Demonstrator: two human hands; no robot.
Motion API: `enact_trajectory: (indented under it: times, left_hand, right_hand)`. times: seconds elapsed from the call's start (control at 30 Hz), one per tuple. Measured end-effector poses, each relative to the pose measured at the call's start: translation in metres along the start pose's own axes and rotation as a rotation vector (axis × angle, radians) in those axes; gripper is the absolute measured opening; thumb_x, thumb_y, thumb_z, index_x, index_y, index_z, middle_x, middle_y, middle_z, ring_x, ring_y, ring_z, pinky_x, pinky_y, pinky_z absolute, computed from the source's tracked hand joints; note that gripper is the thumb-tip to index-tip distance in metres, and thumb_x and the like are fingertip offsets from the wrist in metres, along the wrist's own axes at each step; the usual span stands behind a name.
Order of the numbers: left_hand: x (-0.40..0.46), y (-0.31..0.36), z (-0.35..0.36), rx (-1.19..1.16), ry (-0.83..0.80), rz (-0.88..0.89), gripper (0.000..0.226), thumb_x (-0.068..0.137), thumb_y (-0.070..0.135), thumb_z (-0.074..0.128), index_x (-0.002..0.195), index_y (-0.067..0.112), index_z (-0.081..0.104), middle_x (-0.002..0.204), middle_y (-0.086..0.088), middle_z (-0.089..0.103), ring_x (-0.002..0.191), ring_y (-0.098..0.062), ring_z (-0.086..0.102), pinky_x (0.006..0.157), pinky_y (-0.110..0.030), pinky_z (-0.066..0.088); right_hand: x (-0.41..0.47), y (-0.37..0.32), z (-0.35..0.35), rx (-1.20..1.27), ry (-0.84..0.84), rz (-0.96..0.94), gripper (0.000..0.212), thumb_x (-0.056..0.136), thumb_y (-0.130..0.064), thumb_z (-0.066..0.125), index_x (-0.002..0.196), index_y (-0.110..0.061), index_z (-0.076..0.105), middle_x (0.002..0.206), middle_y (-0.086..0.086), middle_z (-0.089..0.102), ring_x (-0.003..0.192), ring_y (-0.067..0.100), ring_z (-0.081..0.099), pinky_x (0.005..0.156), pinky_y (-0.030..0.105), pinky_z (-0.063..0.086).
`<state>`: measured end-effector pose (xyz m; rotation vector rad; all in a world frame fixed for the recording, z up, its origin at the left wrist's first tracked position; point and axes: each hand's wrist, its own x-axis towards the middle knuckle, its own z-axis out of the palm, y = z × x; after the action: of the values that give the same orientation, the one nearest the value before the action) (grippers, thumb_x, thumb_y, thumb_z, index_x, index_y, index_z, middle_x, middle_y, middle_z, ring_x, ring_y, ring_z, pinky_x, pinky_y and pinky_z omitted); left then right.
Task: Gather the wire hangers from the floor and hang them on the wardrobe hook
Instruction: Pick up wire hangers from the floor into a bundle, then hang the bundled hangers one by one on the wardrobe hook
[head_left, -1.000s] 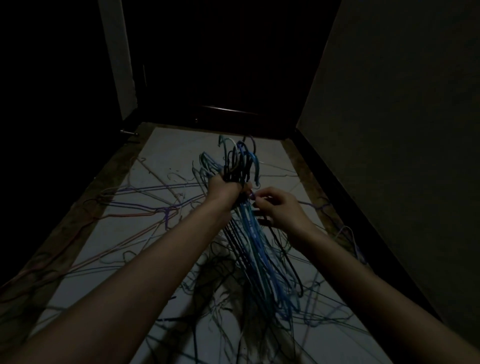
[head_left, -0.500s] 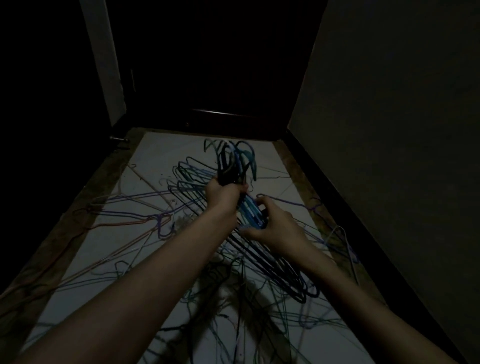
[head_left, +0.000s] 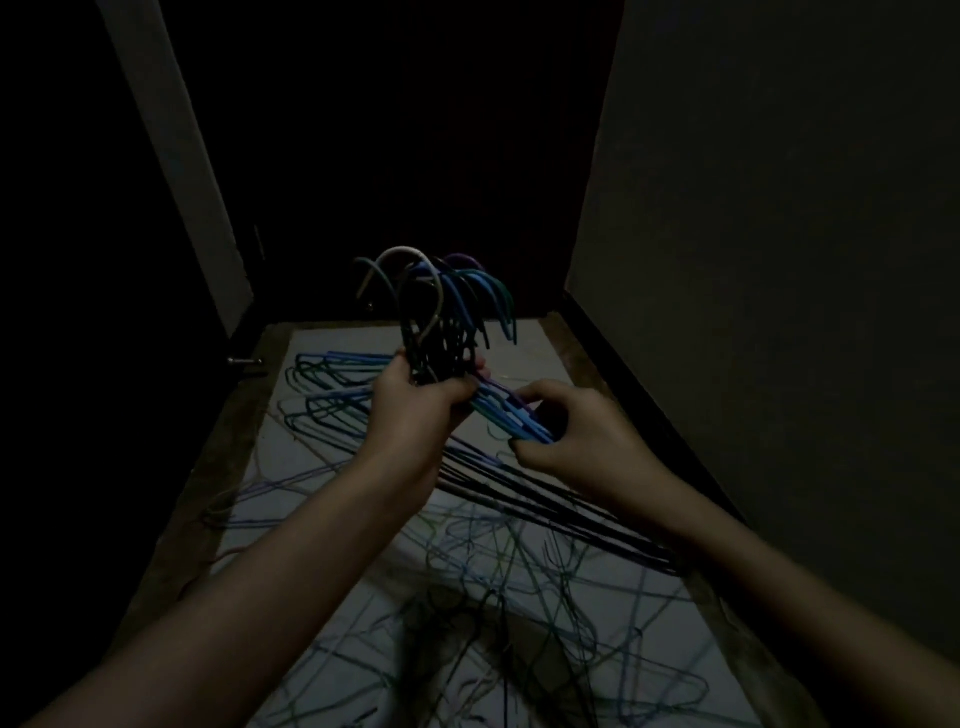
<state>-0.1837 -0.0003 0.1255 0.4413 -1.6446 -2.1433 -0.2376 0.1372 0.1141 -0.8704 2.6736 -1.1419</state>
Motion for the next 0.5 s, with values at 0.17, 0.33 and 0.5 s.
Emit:
enact_trajectory:
  times: [0.17,0.33,0.5]
  left_hand:
    - [0.003,0.126,0.014,-0.006,0.037,-0.006,0.028,0.088,-0.008,0.052,0.113,0.004,0.057,0.104,-0.013,0.068,0.097,-0.019,0.066,0.072,-0.020,0.057]
    - [0.009,0.286,0.046,-0.062,0.032,0.021,0.034,0.088,-0.010,0.051,0.117,0.007,0.054,0.104,-0.011,0.067,0.101,-0.022,0.065,0.086,-0.031,0.055]
    - [0.008,0.455,0.086,-0.126,0.010,0.077,0.044,0.086,-0.011,0.053,0.125,0.009,0.051,0.109,-0.012,0.068,0.100,-0.020,0.067,0.085,-0.032,0.055]
  right_hand:
    - [0.029,-0.101,-0.086,0.067,-0.096,-0.029,0.040,0.074,-0.019,0.073,0.112,-0.024,0.060,0.085,-0.002,0.067,0.080,0.014,0.066,0.078,0.043,0.055]
    - [0.059,-0.216,-0.197,0.122,-0.127,-0.082,0.037,0.074,-0.018,0.073,0.108,-0.028,0.063,0.092,-0.008,0.066,0.085,0.009,0.065,0.082,0.038,0.055]
    - [0.089,-0.340,-0.325,0.115,-0.158,-0.184,0.038,0.075,-0.015,0.073,0.108,-0.030,0.062,0.099,-0.009,0.067,0.094,0.004,0.064,0.089,0.029,0.053]
